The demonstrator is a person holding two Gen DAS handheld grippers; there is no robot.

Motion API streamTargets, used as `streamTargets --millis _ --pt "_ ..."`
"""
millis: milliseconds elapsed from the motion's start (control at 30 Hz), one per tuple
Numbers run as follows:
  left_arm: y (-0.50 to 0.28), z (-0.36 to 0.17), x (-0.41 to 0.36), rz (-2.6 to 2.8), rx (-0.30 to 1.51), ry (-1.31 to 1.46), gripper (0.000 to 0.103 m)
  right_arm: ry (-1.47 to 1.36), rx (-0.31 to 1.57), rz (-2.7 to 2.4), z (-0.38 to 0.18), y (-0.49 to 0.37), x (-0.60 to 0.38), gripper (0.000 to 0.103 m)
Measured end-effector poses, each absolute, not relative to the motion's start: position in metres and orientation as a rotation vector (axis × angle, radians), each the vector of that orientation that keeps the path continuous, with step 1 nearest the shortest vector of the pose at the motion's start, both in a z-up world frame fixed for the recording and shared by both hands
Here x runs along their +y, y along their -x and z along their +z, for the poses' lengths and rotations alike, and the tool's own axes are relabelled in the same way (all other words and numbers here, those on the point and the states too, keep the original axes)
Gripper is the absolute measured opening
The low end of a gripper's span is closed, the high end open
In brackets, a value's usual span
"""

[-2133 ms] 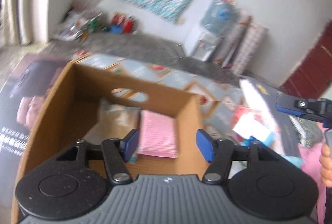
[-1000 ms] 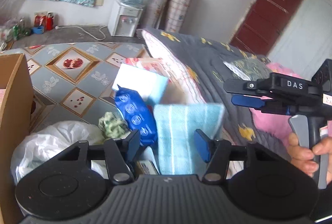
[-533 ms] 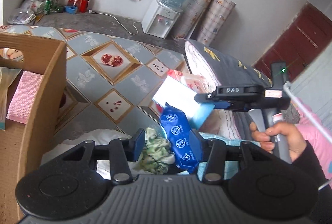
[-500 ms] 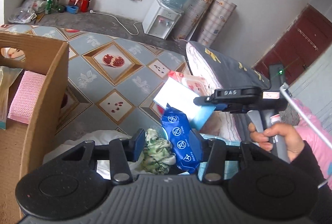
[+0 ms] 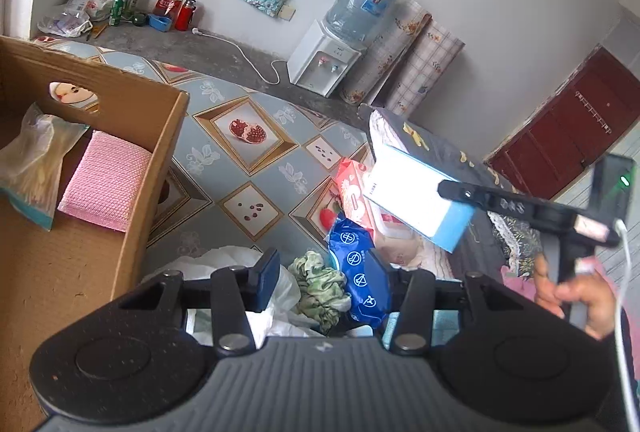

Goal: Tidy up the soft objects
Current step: 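Lift the blue package and carry it over the cardboard box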

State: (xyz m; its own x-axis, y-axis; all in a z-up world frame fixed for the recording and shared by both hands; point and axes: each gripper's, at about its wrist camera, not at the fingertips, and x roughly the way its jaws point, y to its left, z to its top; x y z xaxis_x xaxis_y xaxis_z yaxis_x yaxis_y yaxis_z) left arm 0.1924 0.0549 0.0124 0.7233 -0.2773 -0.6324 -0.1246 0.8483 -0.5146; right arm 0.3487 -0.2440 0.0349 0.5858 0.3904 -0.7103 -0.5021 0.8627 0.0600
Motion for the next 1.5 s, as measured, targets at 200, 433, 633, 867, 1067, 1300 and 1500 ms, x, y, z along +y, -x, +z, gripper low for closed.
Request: streamTargets --millis 200,433,633,867,1067,1300,1500 --pt "-0.177 0.010 0.062 -0.123 0.791 0.586 0.048 0.496 0.629 0.560 0.034 -0.229 -0.205 0.019" --pt "-0.174 -0.007 0.047 -0.195 0.854 0.580 0.048 0.885 0.518 0.572 -0.023 -0.124 -0.163 0.022" --pt "-0.183 -0.021 0.025 -0.249 0.913 0.548 0.048 0.828 0.581 0.650 -0.036 -0.108 -0.155 0.034" --pt "-0.188 -0.029 0.008 -0.306 0.945 0.518 0.046 0.346 0.732 0.803 0.000 -0.137 -0.220 0.056" --pt "-0.192 -0.037 -0.001 -0.359 0.984 0.504 0.031 -0.076 0.846 0.783 -0.006 -0.170 -0.290 0.055" --pt "-0.199 -0.047 -0.015 -0.398 1.025 0.475 0.029 -0.453 0.976 0.686 -0.037 -0.222 -0.329 0.048" --pt "-0.211 -0.057 -0.017 -0.356 1.063 0.459 0.032 -0.486 1.104 0.611 -0.061 -0.250 -0.310 0.047"
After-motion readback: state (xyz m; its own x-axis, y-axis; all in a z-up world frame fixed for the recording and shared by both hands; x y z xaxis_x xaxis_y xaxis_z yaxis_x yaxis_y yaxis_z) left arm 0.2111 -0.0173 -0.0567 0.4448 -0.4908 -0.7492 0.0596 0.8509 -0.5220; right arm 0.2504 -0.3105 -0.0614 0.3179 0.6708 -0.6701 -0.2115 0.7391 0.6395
